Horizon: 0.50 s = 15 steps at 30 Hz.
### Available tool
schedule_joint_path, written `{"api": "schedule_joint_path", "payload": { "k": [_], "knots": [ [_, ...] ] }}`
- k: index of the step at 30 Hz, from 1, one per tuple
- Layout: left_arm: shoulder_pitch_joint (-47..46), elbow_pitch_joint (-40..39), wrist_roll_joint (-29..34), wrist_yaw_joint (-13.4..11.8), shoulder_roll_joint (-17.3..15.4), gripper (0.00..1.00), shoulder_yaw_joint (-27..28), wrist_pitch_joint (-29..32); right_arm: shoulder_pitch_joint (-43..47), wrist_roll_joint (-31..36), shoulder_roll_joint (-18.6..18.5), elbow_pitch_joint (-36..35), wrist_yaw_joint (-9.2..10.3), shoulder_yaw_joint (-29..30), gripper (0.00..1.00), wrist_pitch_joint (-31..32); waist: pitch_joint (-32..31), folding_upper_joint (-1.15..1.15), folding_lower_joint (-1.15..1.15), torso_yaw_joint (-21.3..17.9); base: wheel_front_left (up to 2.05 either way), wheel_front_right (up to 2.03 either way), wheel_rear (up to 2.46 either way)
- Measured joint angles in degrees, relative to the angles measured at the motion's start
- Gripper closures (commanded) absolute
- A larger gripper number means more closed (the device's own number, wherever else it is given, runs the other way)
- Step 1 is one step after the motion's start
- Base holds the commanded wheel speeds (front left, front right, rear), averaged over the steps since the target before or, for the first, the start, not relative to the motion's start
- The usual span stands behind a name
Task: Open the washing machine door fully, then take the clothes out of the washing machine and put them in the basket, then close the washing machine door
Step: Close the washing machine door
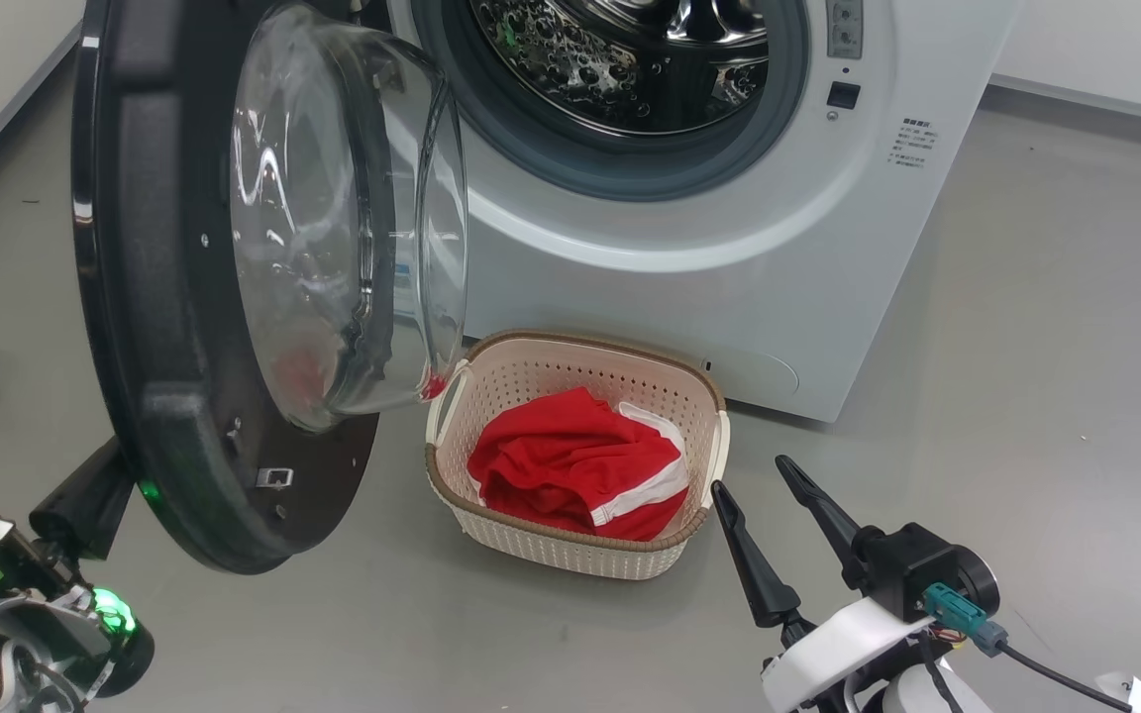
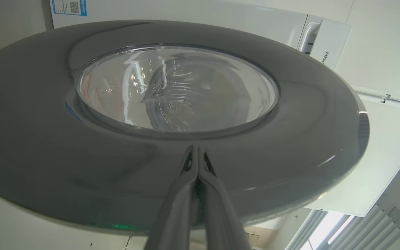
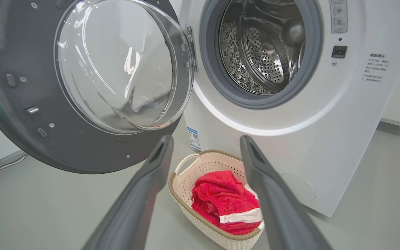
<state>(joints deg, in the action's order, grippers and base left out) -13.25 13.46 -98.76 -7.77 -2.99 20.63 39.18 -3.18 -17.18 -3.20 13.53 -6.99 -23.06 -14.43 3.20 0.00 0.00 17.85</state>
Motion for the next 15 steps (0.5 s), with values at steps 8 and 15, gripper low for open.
{"api": "schedule_joint_path", "payload": {
  "k": [8,15],
  "knots": [
    [0.40,-2.33,-1.07,0.00,0.05,1.00,-2.56,2.88,-0.18,0.01,0.00,0.01,0.00,0.31,0.00,0.00,-0.03,0.00,0.00,-0.72,0.00,0.00,0.00],
    [2.01,-3.71,-3.21,0.00,0.10,1.00,-3.26,3.74,-0.45,0.02,0.00,0.45,0.00,0.13,0.00,0.00,-0.22,0.00,0.00,-2.07,0.00,0.00,0.00]
  ]
}}
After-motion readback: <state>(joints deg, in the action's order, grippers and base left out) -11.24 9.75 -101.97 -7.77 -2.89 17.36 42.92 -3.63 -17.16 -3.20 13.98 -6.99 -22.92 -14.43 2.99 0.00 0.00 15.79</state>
